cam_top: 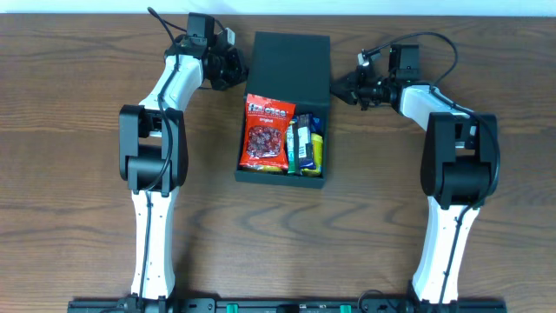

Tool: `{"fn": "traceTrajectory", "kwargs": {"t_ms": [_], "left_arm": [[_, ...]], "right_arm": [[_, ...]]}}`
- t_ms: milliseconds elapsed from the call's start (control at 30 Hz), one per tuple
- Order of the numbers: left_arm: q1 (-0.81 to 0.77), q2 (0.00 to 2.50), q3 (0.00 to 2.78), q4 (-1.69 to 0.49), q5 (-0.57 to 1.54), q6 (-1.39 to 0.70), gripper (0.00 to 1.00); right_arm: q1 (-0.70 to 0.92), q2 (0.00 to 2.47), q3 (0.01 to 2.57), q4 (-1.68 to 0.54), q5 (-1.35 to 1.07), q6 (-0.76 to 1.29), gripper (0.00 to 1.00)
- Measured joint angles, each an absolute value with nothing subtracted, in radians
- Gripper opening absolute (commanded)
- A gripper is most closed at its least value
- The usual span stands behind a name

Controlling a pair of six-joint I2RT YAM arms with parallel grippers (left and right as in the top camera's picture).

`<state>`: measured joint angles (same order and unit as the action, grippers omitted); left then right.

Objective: Pack container
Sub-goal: 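Push the box lid's back edge forward with both grippers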

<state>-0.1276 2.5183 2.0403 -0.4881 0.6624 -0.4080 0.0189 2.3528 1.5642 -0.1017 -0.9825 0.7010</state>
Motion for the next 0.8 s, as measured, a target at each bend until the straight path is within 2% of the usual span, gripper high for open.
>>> {"fn": "traceTrajectory", "kwargs": {"t_ms": [400, 800], "left_arm": [[-0.114, 2.518, 2.04, -0.426, 0.786, -0.39, 0.05], [-0.085, 2.508, 2.04, -0.434, 0.839, -0.339, 0.05]], "right_arm": [[0.015, 2.357, 1.564, 0.144, -1.138, 0.7, 0.02], [0.009, 2.357, 1.578, 0.253, -1.28, 0.72, 0.02]]}}
